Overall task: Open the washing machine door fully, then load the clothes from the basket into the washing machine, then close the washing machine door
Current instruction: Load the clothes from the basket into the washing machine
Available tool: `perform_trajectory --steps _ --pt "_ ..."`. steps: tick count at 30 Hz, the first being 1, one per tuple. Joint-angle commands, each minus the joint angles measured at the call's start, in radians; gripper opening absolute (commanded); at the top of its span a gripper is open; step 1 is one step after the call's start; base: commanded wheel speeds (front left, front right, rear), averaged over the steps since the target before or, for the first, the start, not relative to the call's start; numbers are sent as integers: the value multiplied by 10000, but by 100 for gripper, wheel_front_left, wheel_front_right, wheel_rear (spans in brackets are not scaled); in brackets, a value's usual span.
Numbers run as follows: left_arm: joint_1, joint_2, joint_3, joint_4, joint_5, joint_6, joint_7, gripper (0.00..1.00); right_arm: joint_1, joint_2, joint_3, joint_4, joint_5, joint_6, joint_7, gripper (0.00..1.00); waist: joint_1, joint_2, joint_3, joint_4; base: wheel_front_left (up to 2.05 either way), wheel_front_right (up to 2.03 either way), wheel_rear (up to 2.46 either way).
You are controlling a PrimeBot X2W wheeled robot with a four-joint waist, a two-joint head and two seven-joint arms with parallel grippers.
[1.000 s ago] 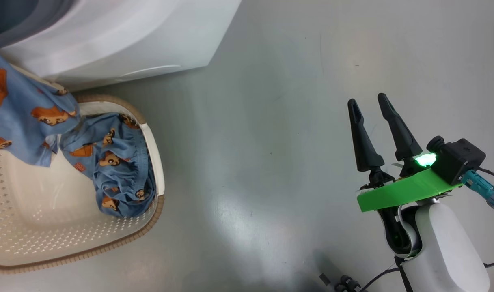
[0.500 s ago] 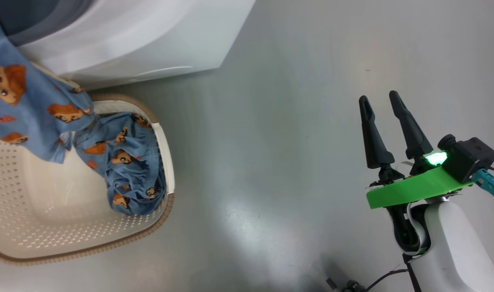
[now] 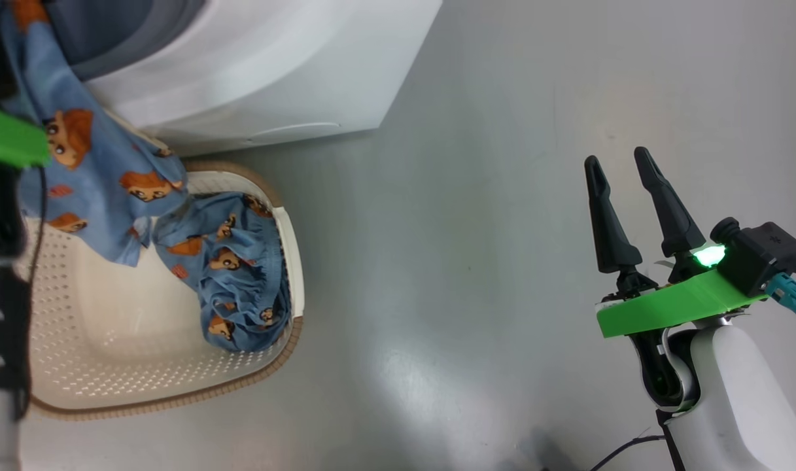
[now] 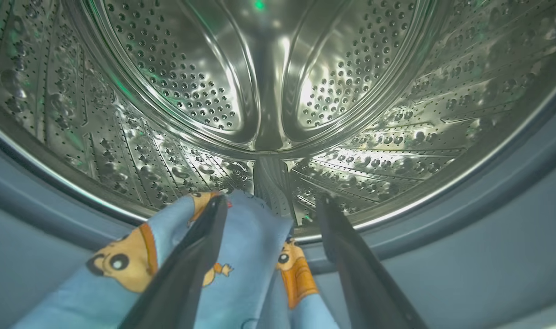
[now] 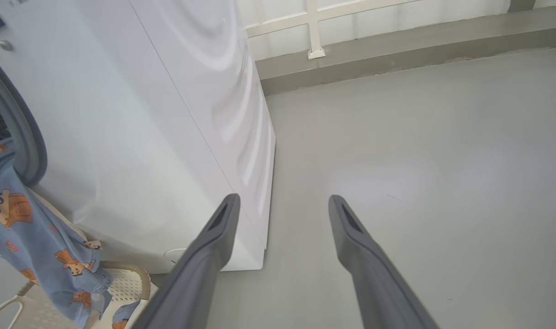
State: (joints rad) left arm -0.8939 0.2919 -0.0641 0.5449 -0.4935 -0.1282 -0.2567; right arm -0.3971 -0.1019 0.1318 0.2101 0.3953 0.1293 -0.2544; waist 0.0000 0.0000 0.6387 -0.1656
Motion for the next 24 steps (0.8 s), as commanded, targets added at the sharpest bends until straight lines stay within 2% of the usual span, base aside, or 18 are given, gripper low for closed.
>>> perform_trajectory --steps 1,24 --pt "480 364 439 -484 186 -24 -50 100 385 -82 124 -183 -38 14 -74 100 0 0 -140 88 0 0 0" --pt "5149 -669 1874 -3780 803 -25 -51 100 687 -504 -6 -217 -59 14 -74 100 0 0 -611 432 0 0 0"
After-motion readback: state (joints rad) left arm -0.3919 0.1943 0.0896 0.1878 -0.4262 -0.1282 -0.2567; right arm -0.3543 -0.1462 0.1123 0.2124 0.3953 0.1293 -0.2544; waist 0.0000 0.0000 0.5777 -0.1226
